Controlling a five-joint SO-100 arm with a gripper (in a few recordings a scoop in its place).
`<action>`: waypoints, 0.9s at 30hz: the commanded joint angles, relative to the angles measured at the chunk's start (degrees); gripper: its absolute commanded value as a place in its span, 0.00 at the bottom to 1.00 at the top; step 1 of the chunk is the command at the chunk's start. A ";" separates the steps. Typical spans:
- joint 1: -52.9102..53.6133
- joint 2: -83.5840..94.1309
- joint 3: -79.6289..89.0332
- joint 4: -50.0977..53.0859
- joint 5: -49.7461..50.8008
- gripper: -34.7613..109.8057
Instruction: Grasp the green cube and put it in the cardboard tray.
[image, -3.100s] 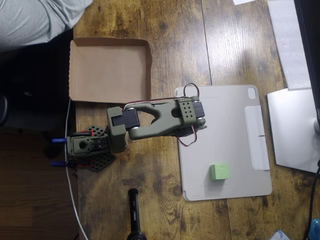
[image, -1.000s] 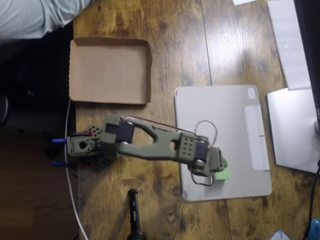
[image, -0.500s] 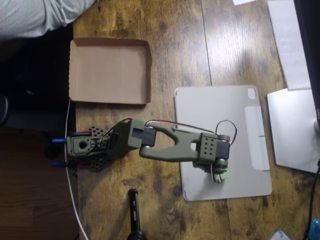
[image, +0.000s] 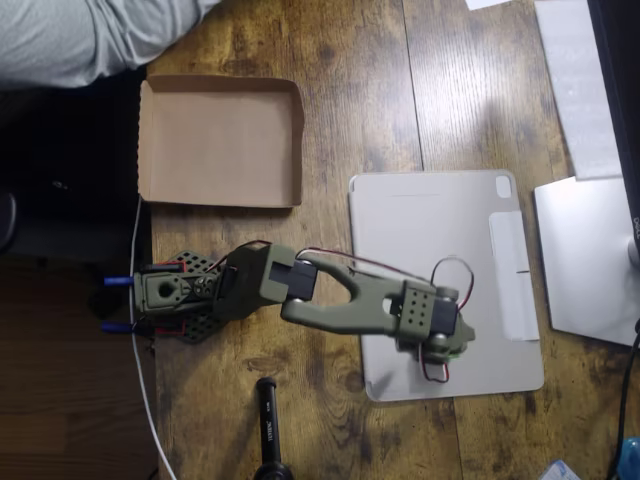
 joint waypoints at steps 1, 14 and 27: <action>1.32 2.72 2.55 -3.60 -1.49 0.50; -1.58 5.80 11.60 -13.89 -0.62 0.50; -1.93 6.86 13.97 -16.17 -0.35 0.38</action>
